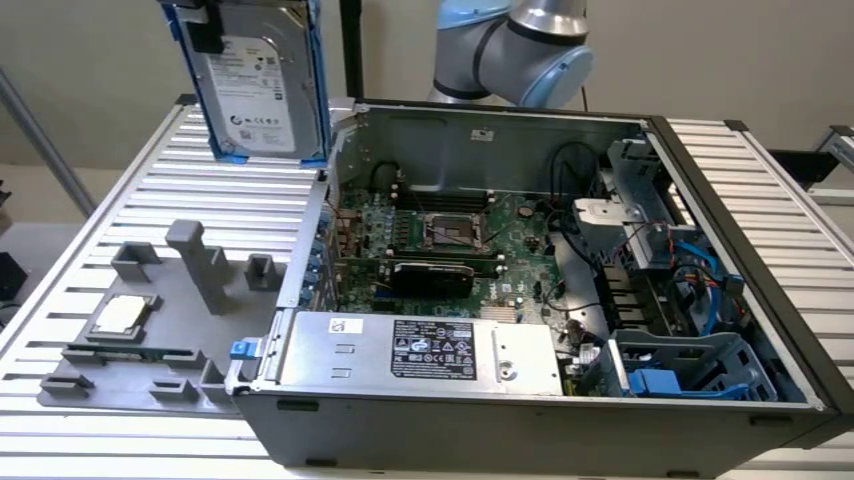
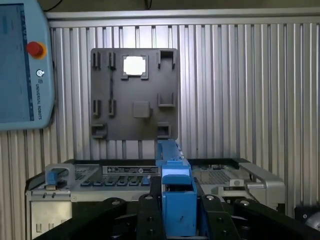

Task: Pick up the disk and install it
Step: 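Pick up the disk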

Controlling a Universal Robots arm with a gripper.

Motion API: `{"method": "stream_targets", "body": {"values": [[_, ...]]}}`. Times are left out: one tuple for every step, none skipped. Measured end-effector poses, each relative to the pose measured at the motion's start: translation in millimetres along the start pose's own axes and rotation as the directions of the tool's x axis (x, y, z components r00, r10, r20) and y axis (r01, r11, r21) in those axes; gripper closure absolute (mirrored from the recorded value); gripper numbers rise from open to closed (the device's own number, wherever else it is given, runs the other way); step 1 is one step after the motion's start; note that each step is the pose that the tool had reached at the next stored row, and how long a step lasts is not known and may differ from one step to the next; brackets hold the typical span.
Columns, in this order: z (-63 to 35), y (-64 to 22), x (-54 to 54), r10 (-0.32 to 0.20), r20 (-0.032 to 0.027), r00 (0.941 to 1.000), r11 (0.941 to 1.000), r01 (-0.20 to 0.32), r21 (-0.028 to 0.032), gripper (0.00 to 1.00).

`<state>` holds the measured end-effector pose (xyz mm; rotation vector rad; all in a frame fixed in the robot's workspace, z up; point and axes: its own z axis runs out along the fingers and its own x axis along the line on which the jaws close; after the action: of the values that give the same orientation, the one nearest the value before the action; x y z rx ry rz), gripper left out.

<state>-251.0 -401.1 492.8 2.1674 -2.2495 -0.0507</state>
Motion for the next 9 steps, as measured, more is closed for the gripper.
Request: {"method": "stream_targets", "body": {"values": [[-1.3,-4.6,0.6,0.0,0.0,1.0,1.0,0.0,-0.0006,1.0],[-2.4,-9.1,1.3,0.0,-0.0001,1.0,1.0,0.0,-0.0012,1.0],[-3.3,-13.8,2.1,0.0,0.0,1.0,1.0,0.0,-0.0016,1.0],[-4.0,-18.4,2.9,0.0,-0.0001,1.0,1.0,0.0,-0.002,1.0],[-4.6,-22.9,3.6,0.0,0.0,1.0,1.0,0.0,-0.0022,1.0],[-5.3,-27.4,4.5,0.0,-0.0001,1.0,1.0,0.0,-0.0026,1.0],[-5.9,-32.0,5.3,0.0,-0.0001,1.0,1.0,0.0,-0.003,1.0],[-6.5,-36.6,6.1,0.0,-0.0001,1.0,1.0,0.0,-0.0034,1.0],[-7.1,-41.0,6.9,0.0,-0.0002,1.0,1.0,0.0,-0.0038,1.0]]}}
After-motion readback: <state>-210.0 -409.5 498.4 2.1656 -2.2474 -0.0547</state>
